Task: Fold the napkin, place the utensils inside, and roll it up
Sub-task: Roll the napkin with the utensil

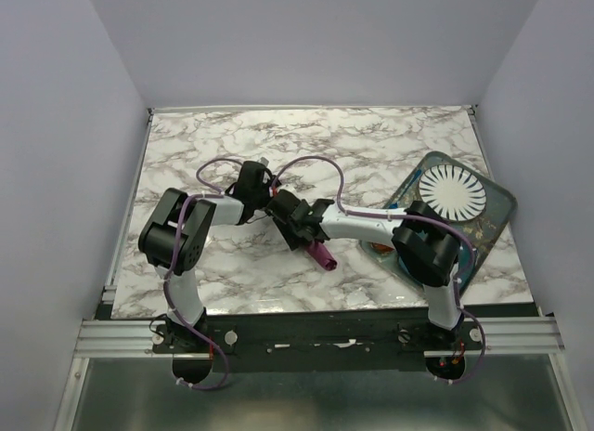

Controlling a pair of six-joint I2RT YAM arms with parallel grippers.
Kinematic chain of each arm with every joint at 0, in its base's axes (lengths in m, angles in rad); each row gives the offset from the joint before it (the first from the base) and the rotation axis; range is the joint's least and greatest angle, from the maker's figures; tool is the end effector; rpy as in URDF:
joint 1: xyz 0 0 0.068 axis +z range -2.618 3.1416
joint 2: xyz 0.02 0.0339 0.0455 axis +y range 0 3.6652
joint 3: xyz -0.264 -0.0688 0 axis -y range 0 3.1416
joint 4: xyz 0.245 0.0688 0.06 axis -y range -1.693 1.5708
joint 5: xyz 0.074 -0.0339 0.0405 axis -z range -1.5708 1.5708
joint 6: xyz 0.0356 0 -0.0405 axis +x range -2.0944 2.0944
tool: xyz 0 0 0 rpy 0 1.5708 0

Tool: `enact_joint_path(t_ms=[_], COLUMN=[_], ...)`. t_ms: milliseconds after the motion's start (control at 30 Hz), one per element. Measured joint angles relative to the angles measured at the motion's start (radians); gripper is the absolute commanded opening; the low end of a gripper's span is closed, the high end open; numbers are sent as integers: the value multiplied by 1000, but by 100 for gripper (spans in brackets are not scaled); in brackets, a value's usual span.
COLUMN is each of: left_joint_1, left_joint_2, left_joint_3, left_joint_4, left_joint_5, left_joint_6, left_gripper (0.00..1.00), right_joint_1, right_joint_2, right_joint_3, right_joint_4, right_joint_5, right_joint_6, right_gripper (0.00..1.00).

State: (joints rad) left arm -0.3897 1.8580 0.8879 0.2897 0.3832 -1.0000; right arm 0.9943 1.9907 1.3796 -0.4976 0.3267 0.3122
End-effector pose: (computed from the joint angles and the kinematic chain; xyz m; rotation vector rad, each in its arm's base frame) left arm 0.3335 -0.1513 0.1312 -0.5213 2.4122 -1.1169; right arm 0.2335 0.3381 0.1667 -0.7690 2.4658 0.0312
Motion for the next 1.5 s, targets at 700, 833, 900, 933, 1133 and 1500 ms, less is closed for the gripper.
enact_joint_path(t_ms=[700,833,900,933,1133,1500], left_joint_1=[92,85,74,71,28,22], left_joint_2=[-235,-249,-233,-227,-137,-43], left_joint_3=[144,169,164,162,119,-8], left_joint_4=[-303,-298,-294,-294,-227,-98], left_joint_5=[-79,-74,-66,-63,-19,-6], left_joint_6=[156,165,163,161,120,80], left_gripper=[39,39,39,39,38,38], right_joint_1=[-286,-425,-464,-475,-473,-469], right_joint_2=[-45,66,110,129,167,113], right_joint_3=[-53,-21,-6,0,6,10], right_joint_4=[111,122,125,127,129,50], right_joint_5=[-598,-960,-1069,-1112,-1218,-1117], right_joint_6=[-17,29,39,40,42,-23], right_gripper=[11,12,13,14,20,48])
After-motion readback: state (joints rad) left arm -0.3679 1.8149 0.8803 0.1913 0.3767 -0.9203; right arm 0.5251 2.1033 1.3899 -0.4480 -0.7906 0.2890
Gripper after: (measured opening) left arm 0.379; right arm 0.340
